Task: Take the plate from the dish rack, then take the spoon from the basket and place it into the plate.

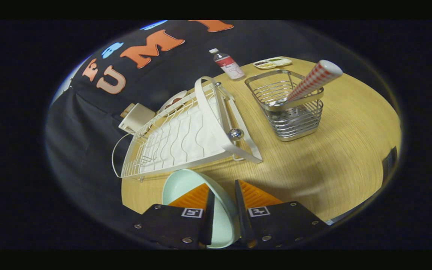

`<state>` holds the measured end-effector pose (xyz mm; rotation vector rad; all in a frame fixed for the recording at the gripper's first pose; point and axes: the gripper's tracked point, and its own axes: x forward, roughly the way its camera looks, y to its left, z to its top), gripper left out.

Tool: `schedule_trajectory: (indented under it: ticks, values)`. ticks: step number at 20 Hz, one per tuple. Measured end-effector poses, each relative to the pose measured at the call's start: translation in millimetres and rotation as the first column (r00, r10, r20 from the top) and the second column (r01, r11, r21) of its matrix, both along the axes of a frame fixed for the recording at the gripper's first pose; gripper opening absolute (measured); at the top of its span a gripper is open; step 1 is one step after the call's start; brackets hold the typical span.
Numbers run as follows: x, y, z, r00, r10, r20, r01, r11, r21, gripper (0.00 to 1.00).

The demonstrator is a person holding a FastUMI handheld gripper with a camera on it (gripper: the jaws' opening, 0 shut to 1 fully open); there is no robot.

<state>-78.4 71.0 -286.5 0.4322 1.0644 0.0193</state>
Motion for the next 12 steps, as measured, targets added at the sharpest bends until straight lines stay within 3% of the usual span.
schedule_trajectory:
  ticks: [3, 7, 10, 12]
  values:
    - [-1, -5, -5, 0.999, 0.031, 0.016, -0.03, 0.999, -0.045, 0.3]
    - [14, -15, 8, 0.994, 0.02, 0.111, -0.014, 0.999, -0.052, 0.3]
    - [21, -39, 15, 0.982, 0.035, 0.188, -0.006, 0.988, -0.152, 0.39]
    - [25, -54, 23, 0.968, 0.063, 0.243, -0.007, 0.974, -0.225, 0.5]
